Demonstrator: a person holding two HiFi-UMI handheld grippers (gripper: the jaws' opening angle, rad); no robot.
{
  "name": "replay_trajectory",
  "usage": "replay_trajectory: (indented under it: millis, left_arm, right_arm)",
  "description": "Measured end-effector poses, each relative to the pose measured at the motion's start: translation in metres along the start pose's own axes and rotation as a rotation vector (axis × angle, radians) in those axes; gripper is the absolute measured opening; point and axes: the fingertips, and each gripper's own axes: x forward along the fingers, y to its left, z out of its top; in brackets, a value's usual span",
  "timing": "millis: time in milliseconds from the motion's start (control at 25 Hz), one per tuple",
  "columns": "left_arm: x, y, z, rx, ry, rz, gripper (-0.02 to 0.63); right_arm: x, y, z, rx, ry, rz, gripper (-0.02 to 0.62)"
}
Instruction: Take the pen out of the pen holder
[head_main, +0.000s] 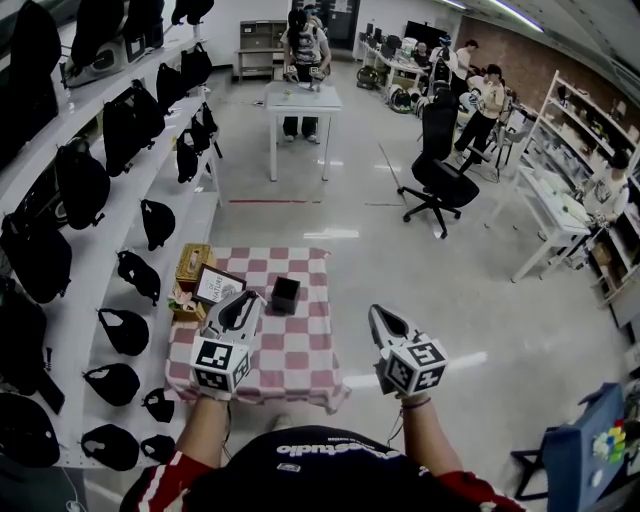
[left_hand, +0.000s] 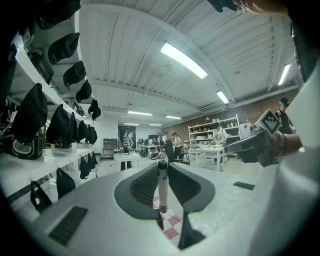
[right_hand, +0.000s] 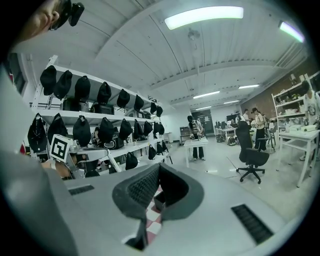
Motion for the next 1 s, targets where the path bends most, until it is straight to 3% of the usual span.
replay_trajectory:
  millis: [1000]
  left_arm:
    - [0.006,-0.015,0.005,0.018,-0.007,-0.028,0.070]
  right_arm:
    - [-0.008,-0.005,-0.003,0.003,-0.007,-0.001,-0.002]
